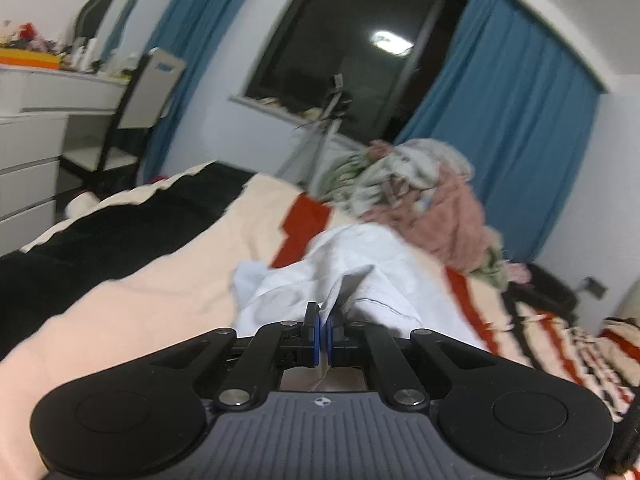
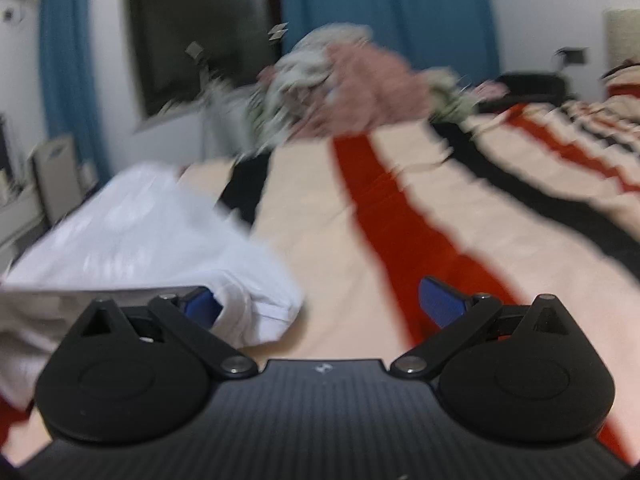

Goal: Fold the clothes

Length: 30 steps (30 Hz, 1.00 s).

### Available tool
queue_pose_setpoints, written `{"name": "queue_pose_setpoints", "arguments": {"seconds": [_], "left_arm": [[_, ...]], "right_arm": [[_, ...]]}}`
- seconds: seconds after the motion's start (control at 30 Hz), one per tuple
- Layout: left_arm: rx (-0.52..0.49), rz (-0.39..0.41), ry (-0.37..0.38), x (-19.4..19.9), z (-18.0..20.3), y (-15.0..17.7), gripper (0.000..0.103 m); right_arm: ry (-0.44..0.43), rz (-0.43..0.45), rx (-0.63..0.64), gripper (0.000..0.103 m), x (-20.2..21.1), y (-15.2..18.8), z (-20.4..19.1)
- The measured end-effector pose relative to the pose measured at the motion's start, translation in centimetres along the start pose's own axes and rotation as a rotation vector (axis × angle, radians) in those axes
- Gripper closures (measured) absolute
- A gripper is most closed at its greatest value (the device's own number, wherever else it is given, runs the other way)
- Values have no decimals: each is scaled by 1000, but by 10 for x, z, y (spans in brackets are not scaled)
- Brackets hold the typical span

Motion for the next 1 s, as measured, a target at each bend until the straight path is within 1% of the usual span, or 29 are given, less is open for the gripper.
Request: {"name": "queue_pose_setpoints", "arguments": {"seconds": [0.1, 0.23, 0.27, 0.33, 0.43, 0.47, 0.57, 0.63, 0.67, 0.7, 0.73, 0.77, 0.83, 0.87, 0.93, 0.97, 1.0], "left_arm": [[-3, 26, 87, 16, 15, -4, 100], [46, 45, 174, 38, 19, -10, 100], [63, 45, 185, 44, 18, -10, 100], [81, 23, 176, 51, 17, -10, 100], [95, -77, 150, 51, 15, -2, 99], [86, -112, 128, 49, 15, 2, 99], [73, -233, 80, 39, 15, 15, 97], [79, -300, 53, 36, 13, 22, 85], [73, -338, 31, 36, 11, 27, 81], [68, -375, 8, 37, 9, 31, 74], [68, -410, -14, 37, 7, 34, 63], [84, -448, -27, 37, 4, 38, 59], [127, -488, -37, 44, -1, 43, 56], [122, -477, -45, 51, 1, 42, 53], [103, -441, -55, 63, 5, 38, 36], [87, -417, -55, 69, 8, 35, 34], [51, -381, -31, 75, 16, 32, 30]], "right_arm": [[41, 128, 17, 0, 24, -22, 3], [58, 306, 46, 0, 66, -50, 0], [52, 353, 62, 0, 81, -56, -3], [40, 441, 97, 0, 109, -67, -9], [6, 496, 184, 0, 138, -67, -17], [-5, 509, 212, 0, 146, -67, -20], [-16, 481, 274, 0, 147, -58, -25], [-7, 460, 306, 0, 142, -55, -27], [-3, 450, 319, 0, 139, -54, -27], [-1, 440, 322, 0, 136, -54, -27], [-4, 431, 321, 0, 135, -54, -27], [-7, 423, 318, 0, 133, -54, -28], [-16, 417, 312, 0, 133, -55, -27], [-19, 413, 311, 0, 133, -55, -27], [-21, 405, 306, 0, 133, -56, -27], [-23, 401, 302, 0, 133, -56, -28], [-25, 396, 299, 0, 134, -56, -29]]}}
Point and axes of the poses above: each gripper's, at about its wrist camera, not at the fingertips, and x roughly against the way its jaws point, z to its right, y to its underside, the point moved 3 cm from there along -x, roughly the way its jaws point, and after that the axes turned 7 degrees about -x, right-handed, at the moved point
